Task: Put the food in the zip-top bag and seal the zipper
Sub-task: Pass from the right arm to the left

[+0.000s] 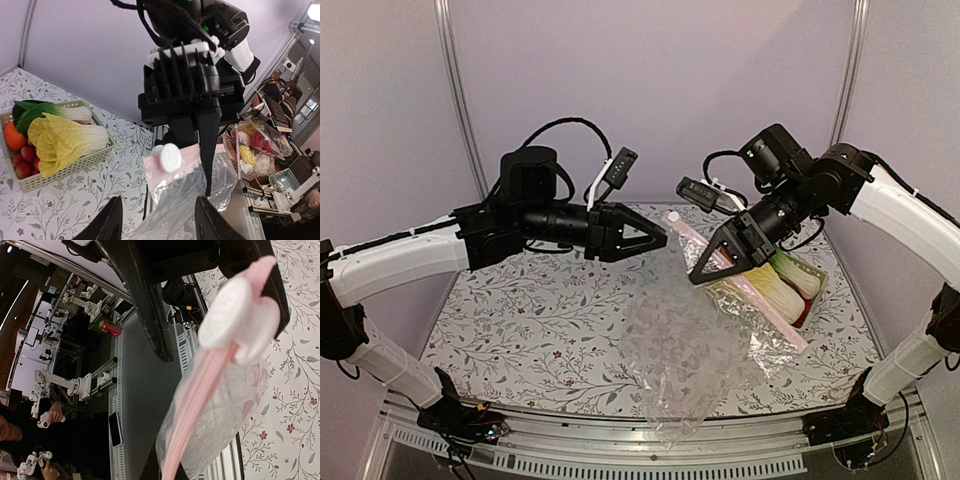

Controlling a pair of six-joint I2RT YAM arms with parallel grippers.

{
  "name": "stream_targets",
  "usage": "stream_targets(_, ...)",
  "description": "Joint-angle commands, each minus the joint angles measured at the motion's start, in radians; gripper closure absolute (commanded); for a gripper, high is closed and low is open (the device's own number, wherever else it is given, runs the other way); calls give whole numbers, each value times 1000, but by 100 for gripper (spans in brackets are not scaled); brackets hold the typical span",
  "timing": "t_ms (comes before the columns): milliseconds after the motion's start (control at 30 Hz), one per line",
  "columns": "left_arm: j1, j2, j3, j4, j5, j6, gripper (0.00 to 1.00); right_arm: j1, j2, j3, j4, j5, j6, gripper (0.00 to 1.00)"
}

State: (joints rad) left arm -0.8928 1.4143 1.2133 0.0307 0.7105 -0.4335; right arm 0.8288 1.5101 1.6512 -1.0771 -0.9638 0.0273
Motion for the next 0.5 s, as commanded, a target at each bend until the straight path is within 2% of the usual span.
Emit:
stream_targets(0,-20,10,20,38,14,-9,54,4,-4,16,-10,-8,-13,100)
stream_targets(100,-23,9,19,43,17,-18,55,5,3,14,-10,-4,-13,100)
stream_targets(167,-24,8,16,42,18,-18,61,6,8,13,-11,-3,-16,100)
stream_targets(267,-26,7,15,41,17,-21,65,5,14,13,-14,-3,-17,100)
stream_targets(400,-26,7,15,48,18,-23,68,9,19,12,-23,9,-17,100)
stream_targets(467,-26,7,15,55,19,-24,73,9,22,11,-32,19,-16,100)
